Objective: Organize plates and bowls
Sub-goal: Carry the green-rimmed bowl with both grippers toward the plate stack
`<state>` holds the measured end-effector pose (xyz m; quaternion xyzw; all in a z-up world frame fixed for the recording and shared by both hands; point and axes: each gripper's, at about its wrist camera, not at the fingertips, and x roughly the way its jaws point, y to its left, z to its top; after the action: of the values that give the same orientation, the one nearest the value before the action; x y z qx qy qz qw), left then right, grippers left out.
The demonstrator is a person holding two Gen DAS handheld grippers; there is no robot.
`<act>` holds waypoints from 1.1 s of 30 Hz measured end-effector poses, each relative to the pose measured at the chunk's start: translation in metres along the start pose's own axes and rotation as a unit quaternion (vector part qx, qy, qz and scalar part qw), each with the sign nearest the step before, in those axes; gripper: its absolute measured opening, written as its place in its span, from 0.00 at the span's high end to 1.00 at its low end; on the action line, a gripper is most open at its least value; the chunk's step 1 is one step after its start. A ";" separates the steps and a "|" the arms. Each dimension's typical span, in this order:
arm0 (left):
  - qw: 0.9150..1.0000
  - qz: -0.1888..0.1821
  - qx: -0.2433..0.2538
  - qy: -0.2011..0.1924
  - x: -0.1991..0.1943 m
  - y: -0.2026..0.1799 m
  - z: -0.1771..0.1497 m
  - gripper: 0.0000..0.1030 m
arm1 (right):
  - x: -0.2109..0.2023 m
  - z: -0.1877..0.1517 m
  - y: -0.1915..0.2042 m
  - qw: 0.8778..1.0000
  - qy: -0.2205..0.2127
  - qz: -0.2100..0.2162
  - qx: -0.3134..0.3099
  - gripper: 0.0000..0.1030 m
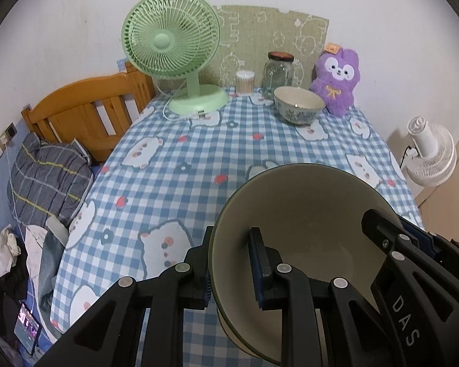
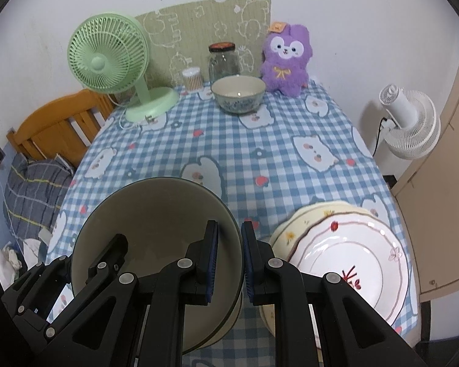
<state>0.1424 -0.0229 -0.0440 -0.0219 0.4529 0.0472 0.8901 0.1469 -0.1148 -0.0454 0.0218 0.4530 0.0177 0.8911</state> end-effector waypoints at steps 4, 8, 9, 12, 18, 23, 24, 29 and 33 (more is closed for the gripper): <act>1.000 0.000 0.002 0.008 0.006 0.001 -0.006 0.82 | 0.007 -0.006 0.000 1.000 0.010 -0.001 0.000 0.82; 1.000 0.000 0.003 0.016 0.012 0.001 -0.011 0.82 | 0.014 -0.011 0.000 1.000 0.020 -0.002 -0.001 0.82; 1.000 0.001 0.003 0.019 0.013 0.001 -0.013 0.82 | 0.016 -0.012 0.000 1.000 0.023 -0.002 -0.002 0.82; 1.000 0.001 0.002 0.026 0.017 0.002 -0.017 0.82 | 0.021 -0.015 0.000 1.000 0.030 -0.002 -0.003 0.82; 0.999 0.003 0.003 0.038 0.026 0.004 -0.024 0.82 | 0.031 -0.021 0.000 0.999 0.043 -0.003 -0.001 0.82; 0.999 0.002 0.002 0.048 0.034 0.006 -0.028 0.82 | 0.038 -0.025 0.002 0.999 0.052 -0.004 0.000 0.82; 0.999 0.002 0.002 0.050 0.035 0.006 -0.029 0.82 | 0.040 -0.025 0.001 0.999 0.054 -0.004 0.000 0.82; 0.998 -0.002 -0.003 0.058 0.042 0.007 -0.032 0.82 | 0.044 -0.026 0.002 0.999 0.053 -0.010 -0.003 0.82; 0.998 -0.006 -0.006 0.064 0.045 0.007 -0.033 0.82 | 0.047 -0.027 0.002 0.998 0.056 -0.013 -0.004 0.82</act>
<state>0.1417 -0.0157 -0.0998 -0.0327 0.5087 0.0434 0.8592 0.1529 -0.1098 -0.0985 0.0114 0.5027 0.0090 0.8643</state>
